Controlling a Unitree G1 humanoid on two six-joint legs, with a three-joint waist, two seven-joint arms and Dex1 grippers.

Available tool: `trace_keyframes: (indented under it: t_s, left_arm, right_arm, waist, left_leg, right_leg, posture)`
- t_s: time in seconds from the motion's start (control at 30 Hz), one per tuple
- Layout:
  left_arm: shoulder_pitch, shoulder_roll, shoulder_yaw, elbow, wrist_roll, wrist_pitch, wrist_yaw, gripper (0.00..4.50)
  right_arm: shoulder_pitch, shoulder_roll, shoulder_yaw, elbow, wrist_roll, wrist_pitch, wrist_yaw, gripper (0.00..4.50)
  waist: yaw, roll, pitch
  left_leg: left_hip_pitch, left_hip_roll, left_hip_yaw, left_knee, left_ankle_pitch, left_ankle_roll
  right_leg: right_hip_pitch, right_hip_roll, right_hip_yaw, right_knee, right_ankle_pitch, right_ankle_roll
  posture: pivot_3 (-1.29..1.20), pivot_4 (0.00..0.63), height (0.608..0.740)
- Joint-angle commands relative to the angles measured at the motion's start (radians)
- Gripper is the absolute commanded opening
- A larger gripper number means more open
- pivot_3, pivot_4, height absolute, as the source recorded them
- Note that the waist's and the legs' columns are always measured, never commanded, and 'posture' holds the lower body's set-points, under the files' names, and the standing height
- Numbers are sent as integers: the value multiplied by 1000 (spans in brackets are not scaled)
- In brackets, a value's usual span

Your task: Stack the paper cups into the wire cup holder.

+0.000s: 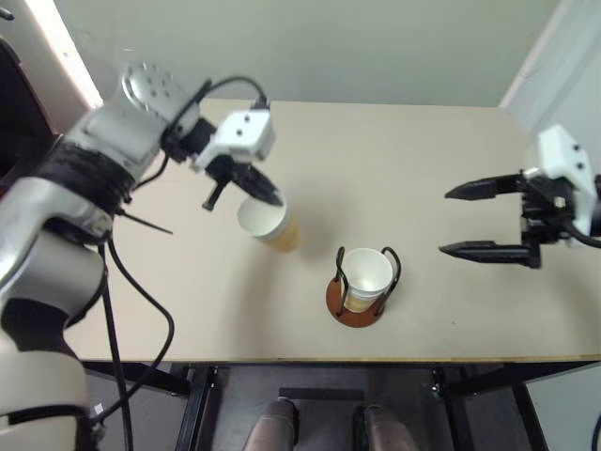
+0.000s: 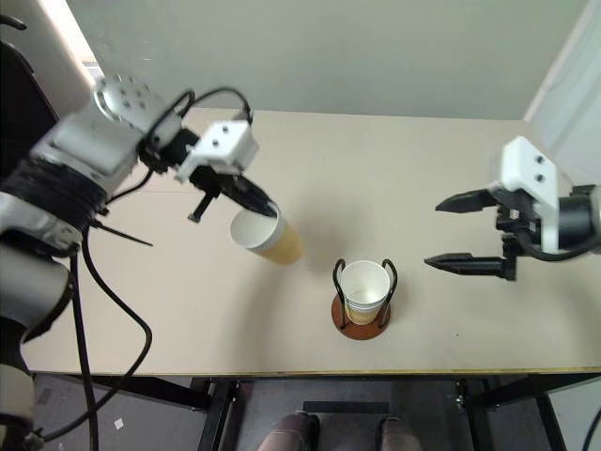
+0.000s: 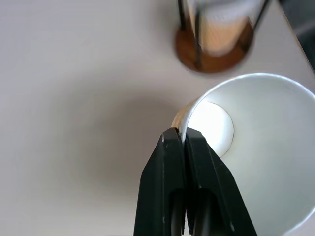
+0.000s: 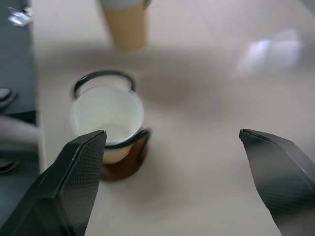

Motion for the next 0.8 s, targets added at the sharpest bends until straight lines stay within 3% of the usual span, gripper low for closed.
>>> trace_keyframes:
  t_s: [0.03,0.2,0.43,0.8]
  left_arm:
    - [-146,-20,-51,-10,-158,21,-40,16]
    - [-287,-114,-142,28,-291,40,-40,16]
    - [-330,-300,-233,152,-264,-55,-40,16]
    - [-289,-333,-307,33,-329,-93,-40,16]
  right_arm:
    - [55,-14,-155,-25,77,11,13,4500]
    - [137,-6,-201,-76,111,20,-29,4500]
    - [166,0,-222,-159,184,48,-111,4500]
    - [281,-34,-354,-240,253,116,-174,4500]
  waist:
    - [1,0,0]
    - [5,1,1]
    - [9,3,2]
    - [18,3,2]
  left_leg:
    - [-1,0,0,1,-1,1]
    - [0,-1,3,2,-4,4]
    - [1,-1,6,6,-6,6]
    - [-2,-2,10,12,-9,9]
  right_leg:
    - [0,-1,1,0,-1,2]
    - [3,-2,2,-4,-1,6]
    - [6,-2,4,-7,1,16]
    - [7,-2,7,-12,2,22]
  posture:
    - [0,150,740]
    - [0,150,740]
    - [0,150,740]
    - [0,150,740]
